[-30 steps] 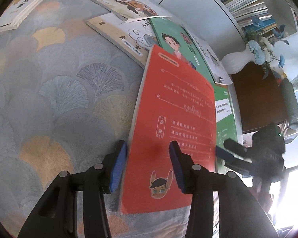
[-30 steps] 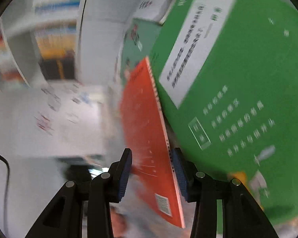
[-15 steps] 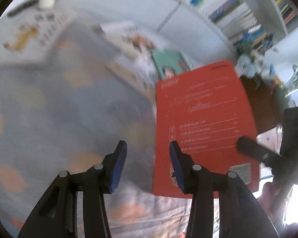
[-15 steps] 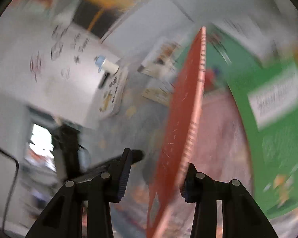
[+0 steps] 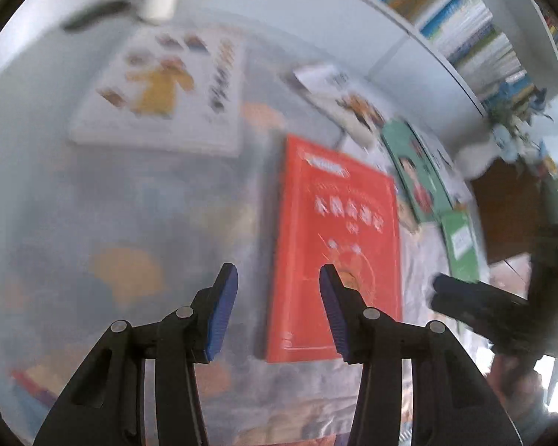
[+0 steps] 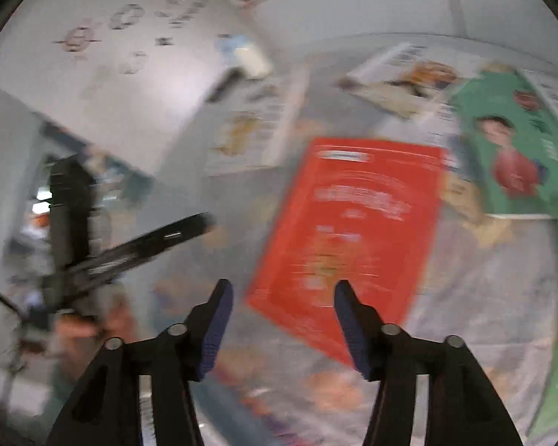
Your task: Organize books
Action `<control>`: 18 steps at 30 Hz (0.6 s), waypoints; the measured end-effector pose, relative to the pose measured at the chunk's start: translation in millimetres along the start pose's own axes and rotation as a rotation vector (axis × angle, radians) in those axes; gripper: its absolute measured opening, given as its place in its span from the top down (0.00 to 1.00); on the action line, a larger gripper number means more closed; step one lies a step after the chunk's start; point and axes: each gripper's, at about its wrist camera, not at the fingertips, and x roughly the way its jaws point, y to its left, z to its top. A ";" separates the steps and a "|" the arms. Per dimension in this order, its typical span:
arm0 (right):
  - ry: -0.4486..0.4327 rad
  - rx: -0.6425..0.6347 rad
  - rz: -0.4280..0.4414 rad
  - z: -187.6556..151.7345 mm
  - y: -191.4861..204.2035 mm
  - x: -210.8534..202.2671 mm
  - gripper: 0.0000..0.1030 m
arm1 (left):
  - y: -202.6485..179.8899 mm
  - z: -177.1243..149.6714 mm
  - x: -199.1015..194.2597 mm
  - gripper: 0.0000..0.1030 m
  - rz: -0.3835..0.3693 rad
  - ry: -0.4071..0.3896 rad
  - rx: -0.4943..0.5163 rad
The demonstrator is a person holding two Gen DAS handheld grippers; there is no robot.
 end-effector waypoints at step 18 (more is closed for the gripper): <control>-0.049 0.215 -0.175 -27.4 -40.1 38.5 0.65 | 7.3 -1.5 43.0 0.66 -0.221 0.136 -0.001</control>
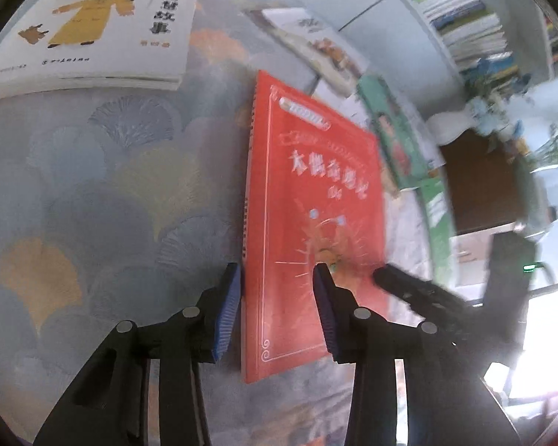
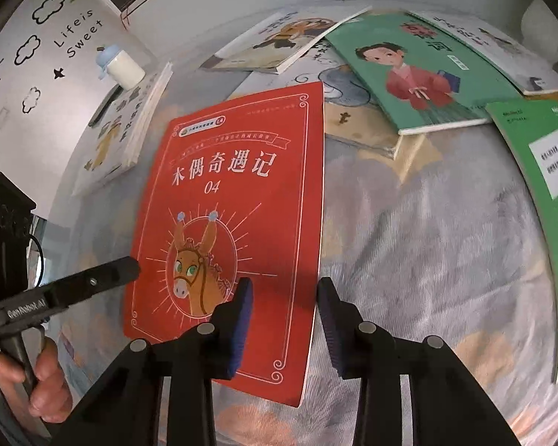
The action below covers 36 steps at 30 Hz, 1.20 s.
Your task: Organize books
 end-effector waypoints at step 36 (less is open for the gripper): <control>0.078 0.521 0.666 -44.0 -55.1 20.3 0.42 | -17.5 32.6 5.2 0.93 -0.324 0.024 -0.148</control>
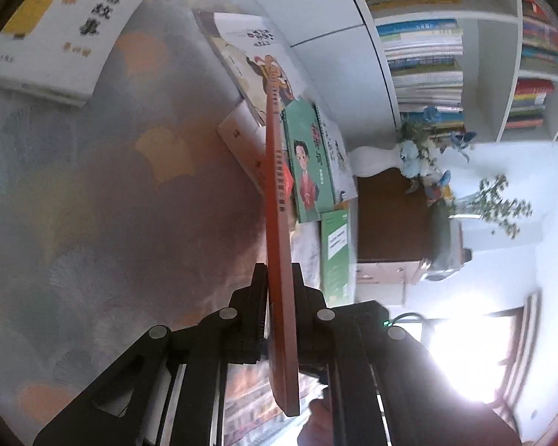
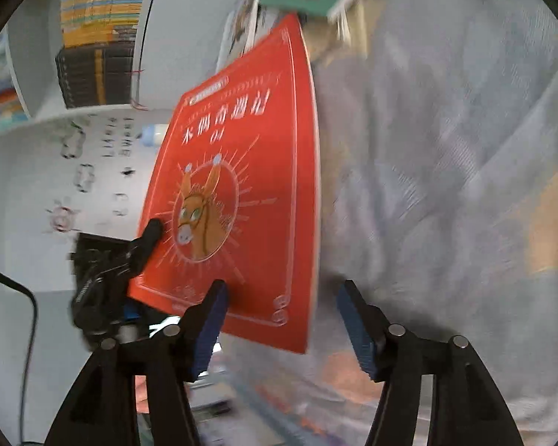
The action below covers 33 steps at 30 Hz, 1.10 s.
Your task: Organize books
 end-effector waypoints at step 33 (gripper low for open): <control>-0.165 -0.808 -0.579 -22.2 192.0 43.8 0.69 | -22.6 40.5 -62.8 0.92 0.139 -0.103 0.282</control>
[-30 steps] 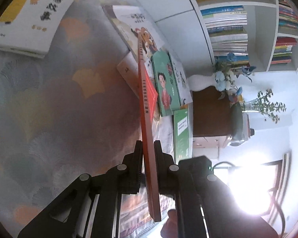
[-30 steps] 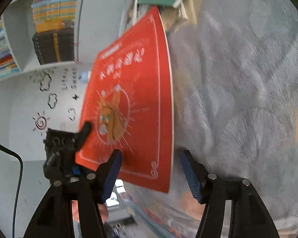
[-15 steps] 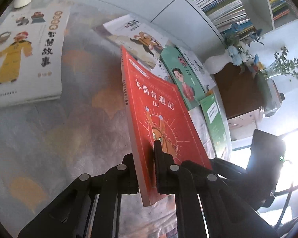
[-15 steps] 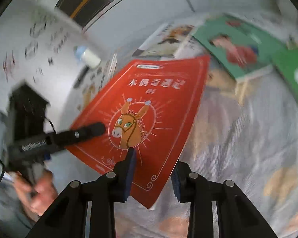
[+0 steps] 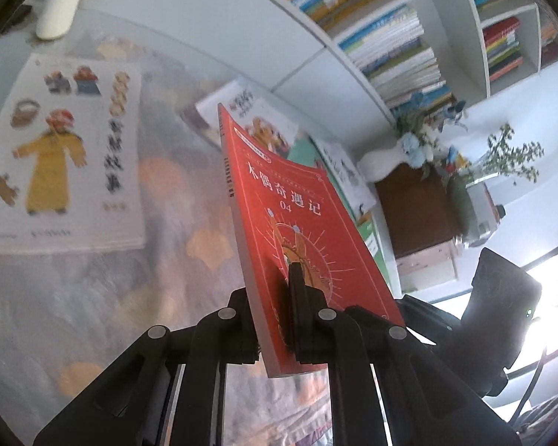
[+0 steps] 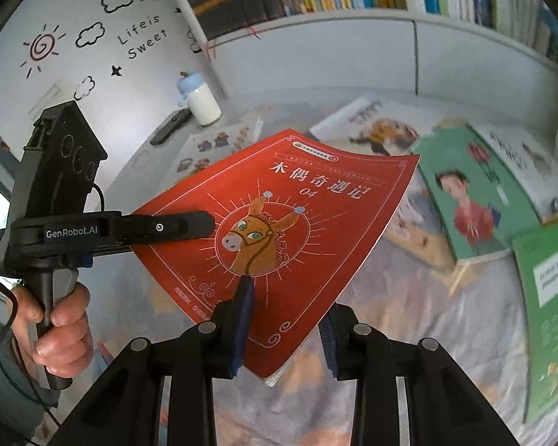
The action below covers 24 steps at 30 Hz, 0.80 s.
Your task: Organize books
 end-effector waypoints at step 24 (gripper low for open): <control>0.134 -0.191 0.225 119.0 89.3 133.6 0.68 | 132.9 46.1 -76.3 0.89 0.181 -0.245 -0.175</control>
